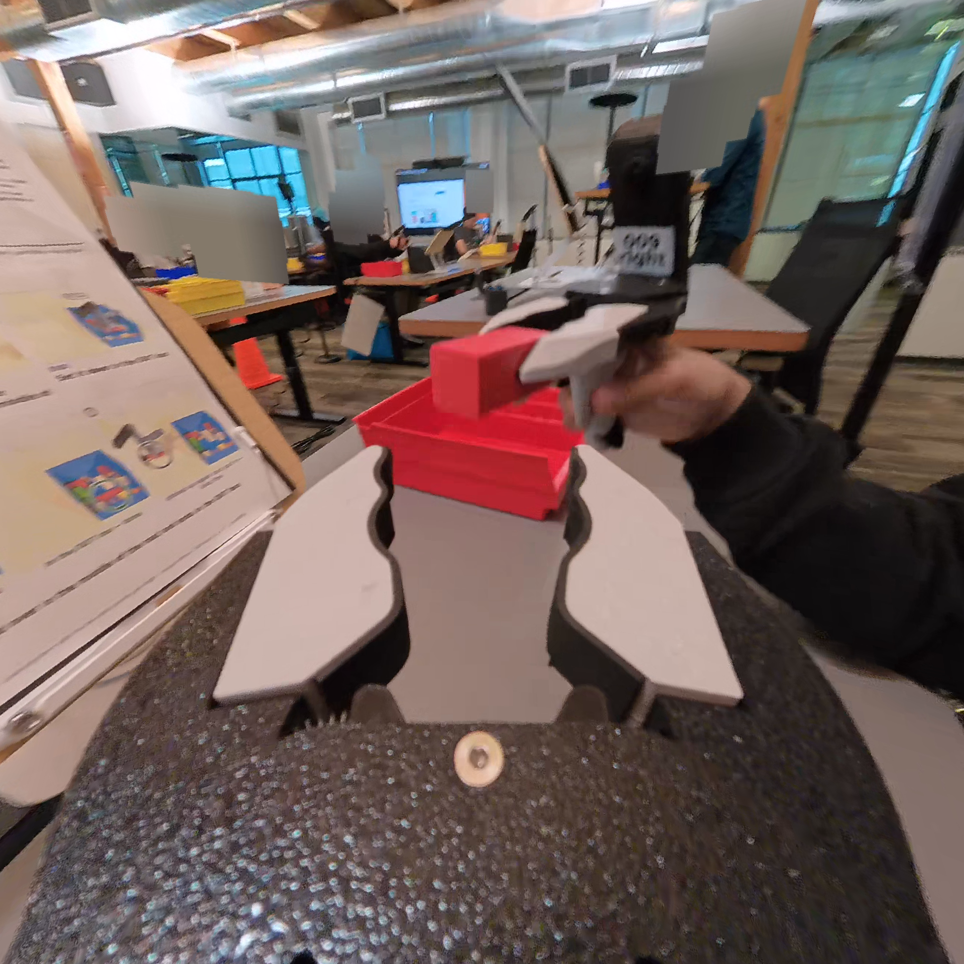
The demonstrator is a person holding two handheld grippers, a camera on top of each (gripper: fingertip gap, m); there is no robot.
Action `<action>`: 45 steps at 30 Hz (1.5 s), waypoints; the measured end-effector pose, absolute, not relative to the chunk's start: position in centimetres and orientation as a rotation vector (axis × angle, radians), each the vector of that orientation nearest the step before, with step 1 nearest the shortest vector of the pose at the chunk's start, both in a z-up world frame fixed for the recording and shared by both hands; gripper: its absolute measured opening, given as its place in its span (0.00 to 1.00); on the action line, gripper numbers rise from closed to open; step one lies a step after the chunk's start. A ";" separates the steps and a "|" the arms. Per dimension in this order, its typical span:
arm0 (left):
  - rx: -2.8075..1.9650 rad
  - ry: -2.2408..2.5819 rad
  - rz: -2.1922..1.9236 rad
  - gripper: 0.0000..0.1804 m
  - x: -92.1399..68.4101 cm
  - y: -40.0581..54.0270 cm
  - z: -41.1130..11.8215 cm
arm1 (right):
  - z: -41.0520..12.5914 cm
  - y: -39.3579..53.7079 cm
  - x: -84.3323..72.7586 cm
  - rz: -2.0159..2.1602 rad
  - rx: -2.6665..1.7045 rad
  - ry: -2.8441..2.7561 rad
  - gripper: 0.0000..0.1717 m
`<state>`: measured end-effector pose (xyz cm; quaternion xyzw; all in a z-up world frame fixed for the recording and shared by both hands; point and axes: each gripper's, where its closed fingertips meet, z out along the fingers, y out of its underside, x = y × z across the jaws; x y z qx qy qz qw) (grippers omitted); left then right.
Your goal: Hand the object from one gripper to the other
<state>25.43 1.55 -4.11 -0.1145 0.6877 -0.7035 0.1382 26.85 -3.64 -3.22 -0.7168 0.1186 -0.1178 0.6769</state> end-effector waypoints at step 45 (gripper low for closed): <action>-1.656 2.106 -0.745 0.38 26.6 24.5 -18.0 | -3.6 -21.0 34.5 -1.013 -1.489 0.840 0.64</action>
